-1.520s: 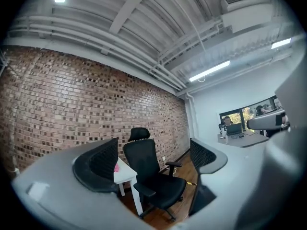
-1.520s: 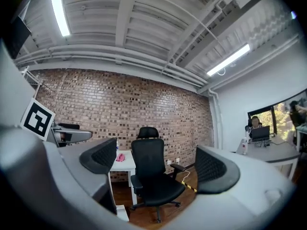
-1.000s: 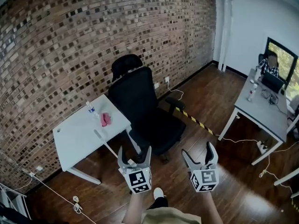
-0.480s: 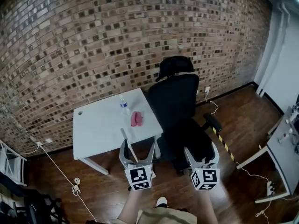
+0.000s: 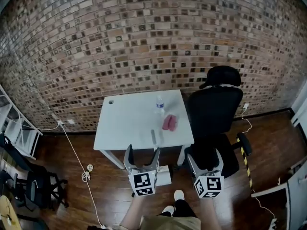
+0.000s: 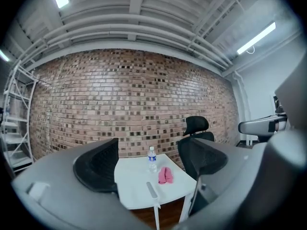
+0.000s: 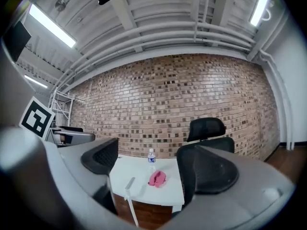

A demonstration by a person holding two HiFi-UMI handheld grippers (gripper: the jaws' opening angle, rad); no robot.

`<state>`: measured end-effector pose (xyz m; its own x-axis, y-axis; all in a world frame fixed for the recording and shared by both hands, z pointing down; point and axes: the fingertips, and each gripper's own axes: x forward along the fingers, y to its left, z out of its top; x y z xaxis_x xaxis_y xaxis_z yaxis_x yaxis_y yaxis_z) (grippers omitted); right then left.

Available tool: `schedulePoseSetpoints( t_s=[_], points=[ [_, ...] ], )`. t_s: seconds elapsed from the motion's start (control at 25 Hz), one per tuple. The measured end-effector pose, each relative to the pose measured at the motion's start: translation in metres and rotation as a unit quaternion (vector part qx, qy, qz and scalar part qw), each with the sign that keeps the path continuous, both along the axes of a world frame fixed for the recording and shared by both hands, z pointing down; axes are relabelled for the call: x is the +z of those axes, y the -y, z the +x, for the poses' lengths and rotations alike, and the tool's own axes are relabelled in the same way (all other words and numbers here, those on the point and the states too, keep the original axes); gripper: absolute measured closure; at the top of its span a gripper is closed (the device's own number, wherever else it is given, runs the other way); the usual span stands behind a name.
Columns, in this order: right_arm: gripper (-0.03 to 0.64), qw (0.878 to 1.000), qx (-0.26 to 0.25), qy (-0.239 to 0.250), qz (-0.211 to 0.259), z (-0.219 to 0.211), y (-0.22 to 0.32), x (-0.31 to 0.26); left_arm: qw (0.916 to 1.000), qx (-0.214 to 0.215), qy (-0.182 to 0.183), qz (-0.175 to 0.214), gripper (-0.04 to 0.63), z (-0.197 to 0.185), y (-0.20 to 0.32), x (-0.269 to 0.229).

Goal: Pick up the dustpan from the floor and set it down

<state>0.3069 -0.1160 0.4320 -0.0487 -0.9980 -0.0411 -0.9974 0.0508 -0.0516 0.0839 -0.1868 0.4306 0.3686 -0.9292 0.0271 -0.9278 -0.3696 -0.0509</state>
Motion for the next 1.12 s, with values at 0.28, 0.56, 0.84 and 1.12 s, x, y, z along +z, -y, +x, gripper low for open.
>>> schedulePoseSetpoints(
  t_s=[0.28,0.56,0.84,1.12],
  points=[
    [0.138,0.997,-0.077,0.001,0.008,-0.019,0.075,0.001,0.9976,-0.068,-0.002,0.008,0.152,-0.025,0.04,0.001],
    [0.138,0.991,-0.132,0.005,0.026,-0.01,0.144,-0.016,0.9938,-0.107,-0.018,0.025,0.152,-0.017,0.083,-0.018],
    [0.141,0.983,-0.181,0.002,0.009,-0.028,0.179,-0.002,0.9897,-0.14,-0.018,0.022,0.152,-0.027,0.096,-0.013],
    [0.15,0.983,-0.183,0.002,-0.003,-0.049,0.195,0.015,0.9914,-0.128,-0.018,0.02,0.152,-0.046,0.12,-0.002]
  ],
)
